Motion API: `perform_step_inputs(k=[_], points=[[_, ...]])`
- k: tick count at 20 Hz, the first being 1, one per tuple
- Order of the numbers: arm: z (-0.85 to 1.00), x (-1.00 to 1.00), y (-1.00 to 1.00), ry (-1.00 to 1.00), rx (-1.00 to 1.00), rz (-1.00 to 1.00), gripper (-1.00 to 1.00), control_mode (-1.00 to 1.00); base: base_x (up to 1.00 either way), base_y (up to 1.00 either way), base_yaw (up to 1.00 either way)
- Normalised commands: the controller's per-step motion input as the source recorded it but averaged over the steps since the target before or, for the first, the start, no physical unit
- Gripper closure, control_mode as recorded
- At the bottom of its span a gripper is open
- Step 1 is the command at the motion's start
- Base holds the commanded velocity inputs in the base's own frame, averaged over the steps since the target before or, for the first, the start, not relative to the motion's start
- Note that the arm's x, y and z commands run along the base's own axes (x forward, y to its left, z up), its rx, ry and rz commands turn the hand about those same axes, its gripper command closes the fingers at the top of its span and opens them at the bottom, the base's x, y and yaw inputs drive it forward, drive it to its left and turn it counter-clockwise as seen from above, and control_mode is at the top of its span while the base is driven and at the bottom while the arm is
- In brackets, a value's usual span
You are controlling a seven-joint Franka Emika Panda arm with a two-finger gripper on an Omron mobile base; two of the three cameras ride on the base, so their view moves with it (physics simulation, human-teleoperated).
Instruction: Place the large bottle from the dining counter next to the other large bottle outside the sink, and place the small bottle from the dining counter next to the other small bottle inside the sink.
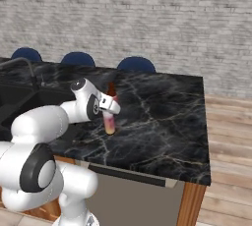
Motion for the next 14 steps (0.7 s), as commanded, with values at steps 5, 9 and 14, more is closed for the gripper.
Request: perform_step_inputs(k=[5, 9, 14], points=[[0.0, 0.13, 0.19, 0.0, 0.0, -0.06, 1.0, -1.0, 0.0, 0.0, 0.0], [0.0, 0.09, 0.16, 0.0, 0.0, -0.06, 1.0, -1.0, 0.0, 0.0, 0.0], [0.0, 0.13, 0.15, 0.0, 0.0, -0.08, 1.0, -1.0, 0.0, 0.0, 0.0]])
